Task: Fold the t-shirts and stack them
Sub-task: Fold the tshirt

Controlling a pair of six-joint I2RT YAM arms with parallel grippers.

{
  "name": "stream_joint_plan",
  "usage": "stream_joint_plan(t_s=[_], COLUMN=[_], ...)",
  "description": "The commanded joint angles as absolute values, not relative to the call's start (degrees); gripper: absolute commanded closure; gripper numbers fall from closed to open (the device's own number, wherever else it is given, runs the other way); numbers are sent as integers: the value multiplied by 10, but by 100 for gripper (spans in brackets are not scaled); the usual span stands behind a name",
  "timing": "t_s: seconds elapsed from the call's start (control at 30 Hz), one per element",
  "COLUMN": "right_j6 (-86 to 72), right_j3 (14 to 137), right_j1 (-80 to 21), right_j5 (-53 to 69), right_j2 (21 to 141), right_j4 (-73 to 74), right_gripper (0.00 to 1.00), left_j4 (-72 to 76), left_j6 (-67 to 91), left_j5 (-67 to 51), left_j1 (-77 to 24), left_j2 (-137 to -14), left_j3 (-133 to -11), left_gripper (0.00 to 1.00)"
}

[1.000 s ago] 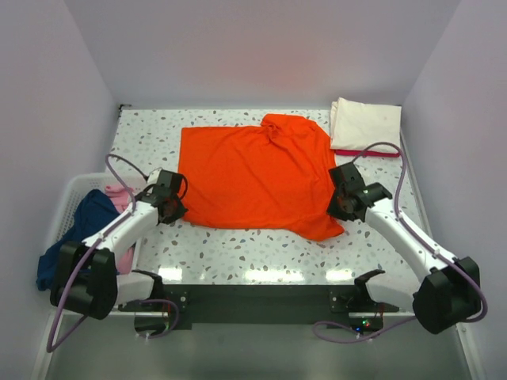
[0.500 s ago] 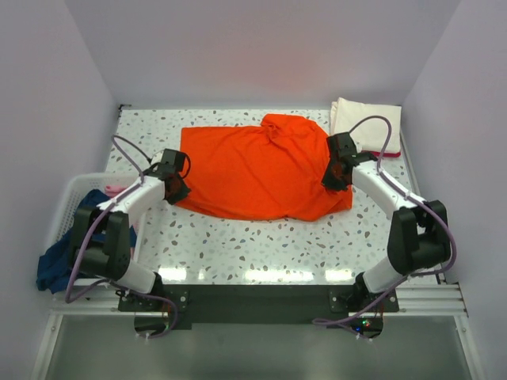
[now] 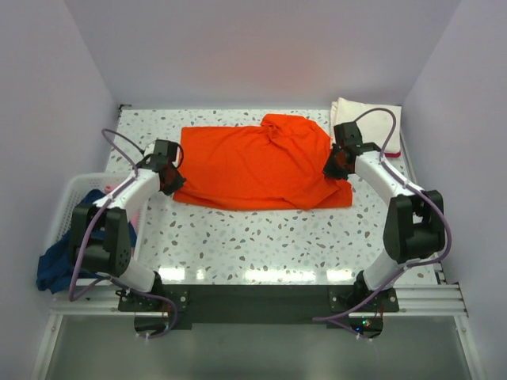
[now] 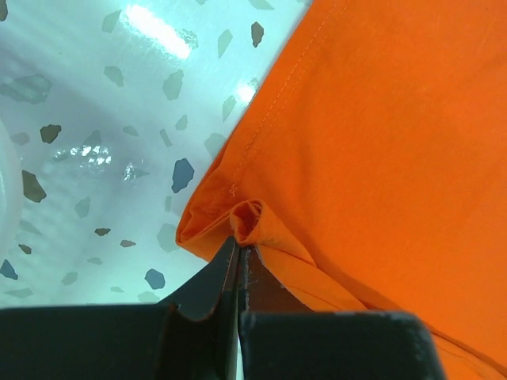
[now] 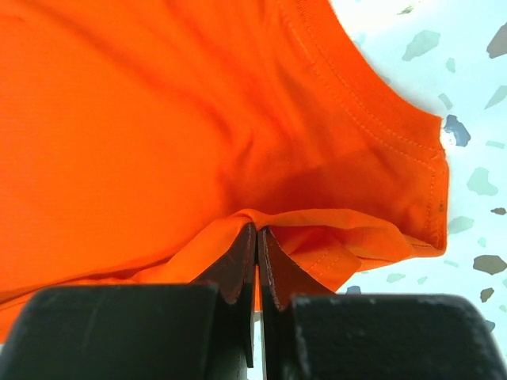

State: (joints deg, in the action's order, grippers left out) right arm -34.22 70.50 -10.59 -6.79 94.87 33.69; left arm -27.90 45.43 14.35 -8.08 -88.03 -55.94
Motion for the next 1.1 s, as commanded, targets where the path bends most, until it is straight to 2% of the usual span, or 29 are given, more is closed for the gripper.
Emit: stream_joint_plan(t_s=[0.0,0.27,0.7,1.07], right_j6=[-330,-321,-309,-299], right_j3=[728,702,619,621], right_j1=[-84,-74,-74,-74], right_j5=[-48,-31,-11,-11], right_j2=[947,903,823,799], right_j4=[317,315,309,325], right_gripper=[100,100,100,100], left_j4=[-277,-292,-326,-337], left_j6=[452,457,490,515], left_j5=[146,134,123,82], left_j1=[-74,-74,-74,-74], left_j2=[-877,-837,-697,-644], left_j3=[-585,-556,-431,-393], left_gripper=[100,100,100,100])
